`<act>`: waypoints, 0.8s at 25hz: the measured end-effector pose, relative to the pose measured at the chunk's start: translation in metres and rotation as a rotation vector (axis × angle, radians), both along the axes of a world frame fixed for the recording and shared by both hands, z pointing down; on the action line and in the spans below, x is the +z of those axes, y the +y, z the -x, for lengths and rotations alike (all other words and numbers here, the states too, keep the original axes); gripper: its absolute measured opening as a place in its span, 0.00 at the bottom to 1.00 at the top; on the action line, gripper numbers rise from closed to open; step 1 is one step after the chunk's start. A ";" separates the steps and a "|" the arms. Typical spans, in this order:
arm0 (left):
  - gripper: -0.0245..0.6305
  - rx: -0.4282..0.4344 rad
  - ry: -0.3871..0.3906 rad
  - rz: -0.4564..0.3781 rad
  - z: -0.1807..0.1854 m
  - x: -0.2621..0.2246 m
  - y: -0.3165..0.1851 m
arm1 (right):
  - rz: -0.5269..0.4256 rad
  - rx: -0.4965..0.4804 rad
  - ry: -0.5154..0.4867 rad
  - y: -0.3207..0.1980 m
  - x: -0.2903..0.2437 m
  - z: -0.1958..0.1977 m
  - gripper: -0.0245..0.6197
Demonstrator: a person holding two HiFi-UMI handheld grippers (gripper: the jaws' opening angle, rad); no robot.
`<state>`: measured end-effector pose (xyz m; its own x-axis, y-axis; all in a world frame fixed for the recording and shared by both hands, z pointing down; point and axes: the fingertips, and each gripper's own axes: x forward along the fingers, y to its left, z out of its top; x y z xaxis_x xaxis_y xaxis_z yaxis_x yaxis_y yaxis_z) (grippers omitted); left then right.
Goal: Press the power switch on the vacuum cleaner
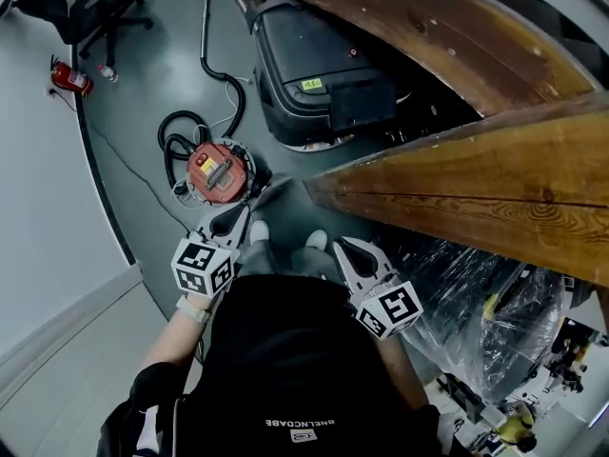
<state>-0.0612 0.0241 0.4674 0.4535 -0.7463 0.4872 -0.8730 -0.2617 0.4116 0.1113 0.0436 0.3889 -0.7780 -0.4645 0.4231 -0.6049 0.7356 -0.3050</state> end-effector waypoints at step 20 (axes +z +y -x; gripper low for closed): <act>0.06 -0.131 -0.239 0.269 0.167 0.231 -0.045 | 0.051 -0.140 0.112 -0.001 0.039 0.094 0.08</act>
<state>-0.2278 -0.0211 0.6985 0.2126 -0.6218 0.7538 -0.9715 -0.0516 0.2314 0.0174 0.0430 0.4278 -0.7802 -0.3307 0.5309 -0.5301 0.8002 -0.2806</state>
